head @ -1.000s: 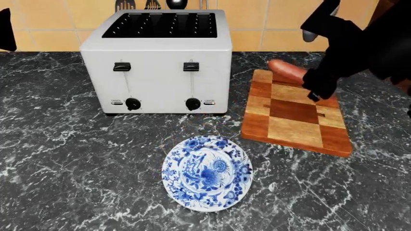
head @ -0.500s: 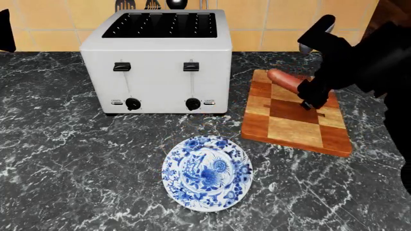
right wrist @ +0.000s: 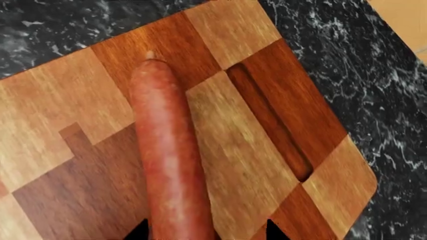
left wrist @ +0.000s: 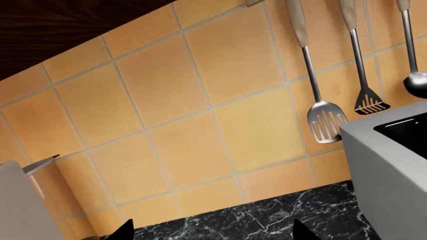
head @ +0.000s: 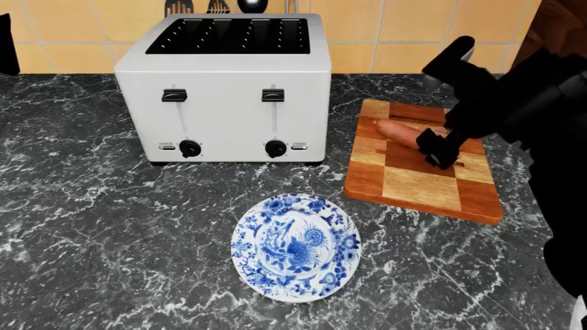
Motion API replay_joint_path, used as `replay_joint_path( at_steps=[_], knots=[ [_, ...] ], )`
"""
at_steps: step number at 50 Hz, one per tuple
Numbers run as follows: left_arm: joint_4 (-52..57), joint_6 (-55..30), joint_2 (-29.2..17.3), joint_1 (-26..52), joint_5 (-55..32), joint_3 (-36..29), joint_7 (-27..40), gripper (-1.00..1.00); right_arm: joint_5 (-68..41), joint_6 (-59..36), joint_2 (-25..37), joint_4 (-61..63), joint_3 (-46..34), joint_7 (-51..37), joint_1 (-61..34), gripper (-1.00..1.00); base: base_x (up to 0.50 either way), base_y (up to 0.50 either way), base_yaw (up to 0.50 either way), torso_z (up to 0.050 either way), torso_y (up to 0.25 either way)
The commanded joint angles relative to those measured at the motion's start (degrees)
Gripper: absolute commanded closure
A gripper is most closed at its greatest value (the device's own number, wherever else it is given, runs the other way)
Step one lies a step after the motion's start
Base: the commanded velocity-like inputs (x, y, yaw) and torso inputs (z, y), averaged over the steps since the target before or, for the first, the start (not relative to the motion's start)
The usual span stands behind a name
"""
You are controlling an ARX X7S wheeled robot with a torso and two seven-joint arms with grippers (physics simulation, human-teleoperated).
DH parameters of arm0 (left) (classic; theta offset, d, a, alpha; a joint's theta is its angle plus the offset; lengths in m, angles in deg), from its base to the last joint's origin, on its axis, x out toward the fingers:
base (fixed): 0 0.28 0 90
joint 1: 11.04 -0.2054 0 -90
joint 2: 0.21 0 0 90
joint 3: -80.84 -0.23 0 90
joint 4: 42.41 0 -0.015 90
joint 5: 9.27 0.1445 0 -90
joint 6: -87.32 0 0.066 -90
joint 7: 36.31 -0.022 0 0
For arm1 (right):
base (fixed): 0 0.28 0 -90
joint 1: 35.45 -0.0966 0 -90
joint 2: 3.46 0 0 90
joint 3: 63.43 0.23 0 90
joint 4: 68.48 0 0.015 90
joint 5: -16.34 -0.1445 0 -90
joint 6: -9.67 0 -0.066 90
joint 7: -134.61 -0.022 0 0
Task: Pick the sausage from the plate and place it on the cutting board. Then pick the condiment bottle from the cabinet and place it next to the cutting board.
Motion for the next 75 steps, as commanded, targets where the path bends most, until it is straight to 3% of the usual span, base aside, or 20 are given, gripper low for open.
replay_joint_path(
  at_steps=[1,11,25,32,42,49,56,61,75],
  knots=[
    [-0.1,0.1,0.2,0.2,-0.1,0.0,0.0,-1.0,1.6,0.3,-0.2,-1.0,1.1,-0.1,-1.2,-1.0,0.0,0.0,0.0,0.0,0.0],
    [-0.1,0.3,0.4,0.0,-0.2,0.2,0.3,-1.0,1.1,-2.9,2.6,5.2,2.2,-1.6,-5.1,-1.0,0.0,0.0,0.0,0.0,0.0],
    [0.9,-0.2,-0.1,-0.8,-1.0,1.1,0.4,-1.0,-4.6,-16.0,14.2,33.4,8.3,-10.4,-10.9,-1.0,0.0,0.0,0.0,0.0,0.0],
    [2.1,-0.9,-0.2,-1.4,-1.4,1.8,0.9,-1.0,-14.3,-28.7,22.7,56.9,21.6,-27.5,-10.0,-1.0,0.0,0.0,0.0,0.0,0.0],
    [5.4,-3.7,-0.3,-3.1,-2.5,2.9,1.8,-1.0,-36.9,-40.7,28.2,81.2,52.9,-60.9,2.3,-1.0,0.0,0.0,0.0,0.0,0.0],
    [7.3,-4.4,-0.3,-4.6,-3.5,4.0,2.1,-1.0,-47.4,-42.3,27.4,88.1,66.1,-77.2,6.2,-1.0,0.0,0.0,0.0,0.0,0.0],
    [15.7,-6.5,-1.4,-11.3,-5.1,7.1,4.8,-1.0,-54.0,-42.2,27.6,92.1,73.1,-87.1,7.6,-1.0,0.0,0.0,0.0,0.0,0.0],
    [20.5,-8.7,-2.1,-14.3,-7.1,9.4,5.0,-1.0,-56.2,-42.1,27.9,93.2,74.5,-89.7,8.2,-1.0,0.0,0.0,0.0,0.0,0.0],
    [19.5,-7.7,-1.3,-14.8,-7.2,9.0,4.9,-1.0,-57.7,-40.8,27.9,94.2,74.7,-89.9,9.8,-1.0,0.0,0.42,0.0,0.0,0.0]
  ],
)
